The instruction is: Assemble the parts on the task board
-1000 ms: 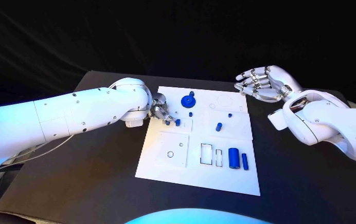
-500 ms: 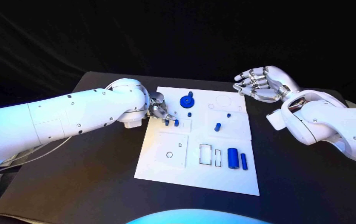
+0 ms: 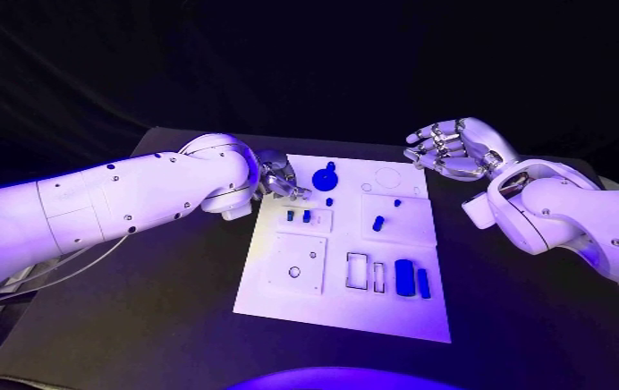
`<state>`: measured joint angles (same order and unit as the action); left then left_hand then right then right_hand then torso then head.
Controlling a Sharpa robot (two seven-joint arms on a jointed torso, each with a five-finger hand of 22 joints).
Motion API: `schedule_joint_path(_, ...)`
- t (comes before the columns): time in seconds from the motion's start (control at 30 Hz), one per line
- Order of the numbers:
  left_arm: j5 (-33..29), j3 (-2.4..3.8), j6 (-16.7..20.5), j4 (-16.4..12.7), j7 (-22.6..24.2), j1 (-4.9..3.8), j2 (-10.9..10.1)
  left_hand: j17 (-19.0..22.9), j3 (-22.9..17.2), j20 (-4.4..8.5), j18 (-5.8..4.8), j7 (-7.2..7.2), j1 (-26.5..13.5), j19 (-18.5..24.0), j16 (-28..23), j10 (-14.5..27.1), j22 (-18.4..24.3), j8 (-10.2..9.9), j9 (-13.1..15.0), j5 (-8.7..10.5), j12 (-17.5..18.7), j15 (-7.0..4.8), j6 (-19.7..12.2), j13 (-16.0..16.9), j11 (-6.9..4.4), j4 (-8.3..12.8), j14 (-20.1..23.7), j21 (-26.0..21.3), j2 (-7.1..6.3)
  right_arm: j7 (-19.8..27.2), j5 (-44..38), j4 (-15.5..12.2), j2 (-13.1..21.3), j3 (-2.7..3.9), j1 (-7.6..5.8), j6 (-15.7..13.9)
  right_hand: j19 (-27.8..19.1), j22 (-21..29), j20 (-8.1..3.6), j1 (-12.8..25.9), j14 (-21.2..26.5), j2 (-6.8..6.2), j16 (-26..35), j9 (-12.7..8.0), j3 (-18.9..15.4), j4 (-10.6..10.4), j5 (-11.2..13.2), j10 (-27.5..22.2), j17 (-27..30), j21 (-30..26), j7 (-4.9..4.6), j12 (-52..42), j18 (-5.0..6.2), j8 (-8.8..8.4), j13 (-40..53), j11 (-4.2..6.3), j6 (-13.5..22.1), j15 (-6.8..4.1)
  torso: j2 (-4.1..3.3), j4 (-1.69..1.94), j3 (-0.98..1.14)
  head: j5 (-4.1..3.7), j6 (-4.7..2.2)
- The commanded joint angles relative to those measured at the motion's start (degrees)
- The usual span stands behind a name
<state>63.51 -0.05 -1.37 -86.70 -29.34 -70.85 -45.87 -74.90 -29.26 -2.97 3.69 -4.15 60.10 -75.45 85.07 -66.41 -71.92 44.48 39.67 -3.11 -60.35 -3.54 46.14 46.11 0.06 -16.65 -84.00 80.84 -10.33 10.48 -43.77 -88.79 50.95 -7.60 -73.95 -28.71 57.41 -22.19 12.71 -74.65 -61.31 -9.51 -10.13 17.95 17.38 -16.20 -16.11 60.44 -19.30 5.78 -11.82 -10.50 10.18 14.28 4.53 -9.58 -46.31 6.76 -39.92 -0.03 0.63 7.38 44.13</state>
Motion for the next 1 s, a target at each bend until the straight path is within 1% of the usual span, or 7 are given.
schedule_joint_path(0.03,-1.71,0.08,7.24,-0.41,9.36,-0.10,0.30,-1.28,-0.02,-0.64,2.02,-1.37,2.48,4.78,-4.16,6.07,5.62,-1.35,-0.79,-0.13,5.67,1.38,-2.81,-6.98,1.27,0.11,-0.66,-3.45,-0.87,0.53,-0.09,0.02,-0.03,0.01,0.09,0.71,-0.06,0.14,0.41,0.51,0.06,0.05,0.32,-0.07,-0.31,0.00,-0.41,0.04,0.12,-0.29,-1.89,0.32,0.18,-0.31,-0.11,-0.30,-0.20,0.32,-0.05,0.02,0.03,-0.30,-0.05)
schedule_joint_path(0.2,3.60,-0.92,12.23,-0.04,19.61,-0.06,1.74,15.33,-4.10,-2.71,5.60,-4.50,12.75,20.89,-17.64,15.73,23.41,-4.83,-3.63,-0.06,12.10,4.09,-7.91,-10.85,4.26,3.36,10.50,-16.31,-2.67,0.48,-0.08,0.10,-0.06,0.01,0.18,0.70,-0.06,0.17,0.41,0.48,0.06,0.08,0.34,-0.07,-0.30,0.01,-0.43,0.04,0.14,-0.31,-1.89,0.32,0.18,-0.31,-0.13,-0.30,-0.21,0.32,-0.04,0.12,-0.01,-0.77,-0.40)
schedule_joint_path(0.23,4.68,-1.11,12.74,0.06,20.81,-0.04,1.99,22.30,-6.02,-3.55,6.36,-5.44,15.78,25.69,-23.88,17.81,28.34,-5.99,-4.87,-0.05,14.58,5.08,-8.37,-12.85,5.01,4.52,16.43,-20.75,-3.37,0.48,-0.08,0.11,-0.06,0.01,0.19,0.70,-0.06,0.17,0.41,0.48,0.06,0.08,0.34,-0.07,-0.30,0.01,-0.43,0.04,0.14,-0.31,-1.89,0.32,0.18,-0.31,-0.13,-0.30,-0.21,0.32,-0.04,0.13,-0.02,-0.83,-0.43)
schedule_joint_path(0.4,13.17,-2.21,14.93,1.38,26.47,0.27,3.94,24.05,-9.90,-4.76,6.79,-5.61,21.40,25.76,-23.58,19.03,28.71,-10.37,-9.82,-0.15,20.44,5.67,-7.77,-19.12,6.09,7.69,17.62,-21.77,-5.60,0.45,-0.08,0.15,-0.10,0.01,0.28,0.74,-0.05,0.27,0.43,0.36,0.06,0.17,0.40,-0.07,-0.27,0.09,-0.48,0.04,0.18,-0.37,-1.88,0.33,0.19,-0.33,-0.20,-0.30,-0.22,0.33,-0.09,-0.10,-0.06,-0.96,-0.65)
schedule_joint_path(0.57,19.58,-2.93,14.65,3.24,28.08,0.68,5.66,26.79,-9.79,-4.96,6.78,-5.71,21.66,25.99,-24.62,19.38,28.46,-12.26,-11.95,-0.05,23.29,5.80,-7.07,-22.10,6.13,8.30,19.32,-21.72,-6.17,0.43,-0.08,0.14,-0.10,0.01,0.35,0.76,-0.05,0.27,0.43,0.36,0.06,0.17,0.40,-0.07,-0.27,0.09,-0.48,0.04,0.18,-0.37,-1.88,0.33,0.19,-0.33,-0.20,-0.30,-0.22,0.33,-0.11,-0.14,0.01,-1.15,-0.77)
schedule_joint_path(0.77,23.92,-3.24,12.46,5.29,27.47,1.28,7.32,26.83,-7.75,-5.18,6.42,-5.18,21.27,24.14,-21.30,19.31,25.90,-15.25,-15.18,-0.03,27.47,5.91,-5.75,-26.88,6.27,9.68,17.69,-19.78,-6.27,0.42,-0.08,0.07,-0.09,0.01,0.39,0.77,-0.04,0.33,0.44,0.28,0.05,0.22,0.44,-0.08,-0.25,0.13,-0.52,0.05,0.21,-0.40,-1.88,0.34,0.20,-0.35,-0.24,-0.30,-0.23,0.33,-0.21,-0.09,-0.02,-1.37,-0.77)
schedule_joint_path(1.0,26.44,-3.36,9.63,7.06,25.46,1.93,8.68,24.39,-7.34,-5.15,5.53,-5.01,21.24,20.15,-17.07,18.73,21.10,-16.17,-16.49,0.00,28.49,5.90,-4.71,-28.82,6.21,10.11,15.06,-16.09,-6.31,0.40,-0.08,-0.01,-0.04,0.01,0.40,0.76,-0.04,0.33,0.44,0.28,0.05,0.22,0.44,-0.08,-0.25,0.13,-0.52,0.05,0.21,-0.40,-1.88,0.34,0.20,-0.35,-0.24,-0.30,-0.23,0.33,-0.21,-0.15,-0.03,-1.54,-0.59)
